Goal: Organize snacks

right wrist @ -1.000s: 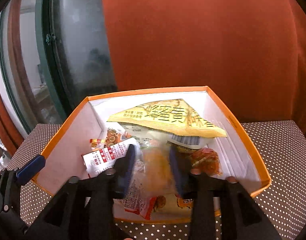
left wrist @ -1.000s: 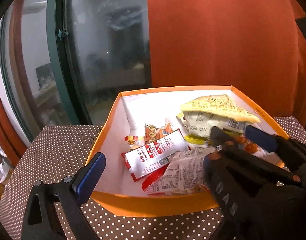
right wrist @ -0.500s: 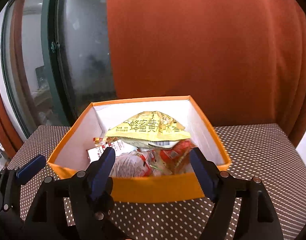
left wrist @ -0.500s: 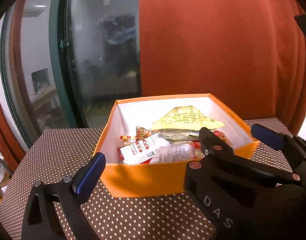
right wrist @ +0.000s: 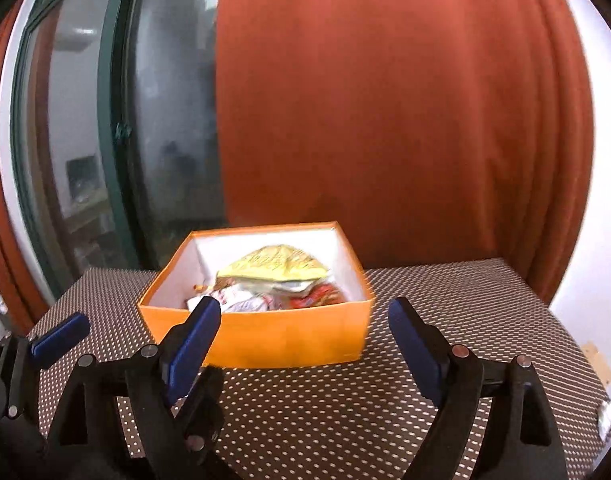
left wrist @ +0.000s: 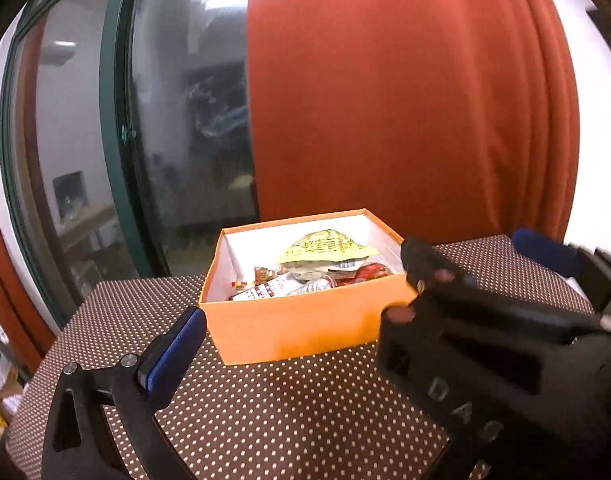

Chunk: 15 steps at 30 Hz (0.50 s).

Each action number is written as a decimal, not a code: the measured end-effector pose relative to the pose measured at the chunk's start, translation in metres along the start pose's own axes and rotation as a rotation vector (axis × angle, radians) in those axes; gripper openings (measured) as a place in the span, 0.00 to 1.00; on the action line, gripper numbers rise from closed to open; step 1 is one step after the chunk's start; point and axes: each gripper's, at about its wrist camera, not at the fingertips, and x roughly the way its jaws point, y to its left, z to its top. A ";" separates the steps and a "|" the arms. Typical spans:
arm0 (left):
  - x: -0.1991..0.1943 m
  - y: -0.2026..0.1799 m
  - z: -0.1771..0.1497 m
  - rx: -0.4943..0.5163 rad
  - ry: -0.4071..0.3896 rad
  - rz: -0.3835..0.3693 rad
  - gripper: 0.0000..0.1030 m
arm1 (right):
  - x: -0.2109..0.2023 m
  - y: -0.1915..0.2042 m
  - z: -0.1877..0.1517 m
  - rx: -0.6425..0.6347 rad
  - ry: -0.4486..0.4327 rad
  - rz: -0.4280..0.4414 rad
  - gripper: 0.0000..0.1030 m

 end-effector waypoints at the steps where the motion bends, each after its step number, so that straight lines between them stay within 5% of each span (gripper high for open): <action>1: -0.007 -0.002 -0.002 0.008 -0.007 0.004 1.00 | -0.008 -0.002 0.000 0.004 -0.008 0.001 0.87; 10: -0.060 0.006 -0.014 -0.009 -0.039 0.030 1.00 | -0.072 -0.015 -0.013 0.019 -0.054 -0.018 0.92; 15: -0.082 0.020 -0.023 -0.049 -0.067 0.118 1.00 | -0.096 -0.020 -0.023 0.026 -0.054 -0.008 0.92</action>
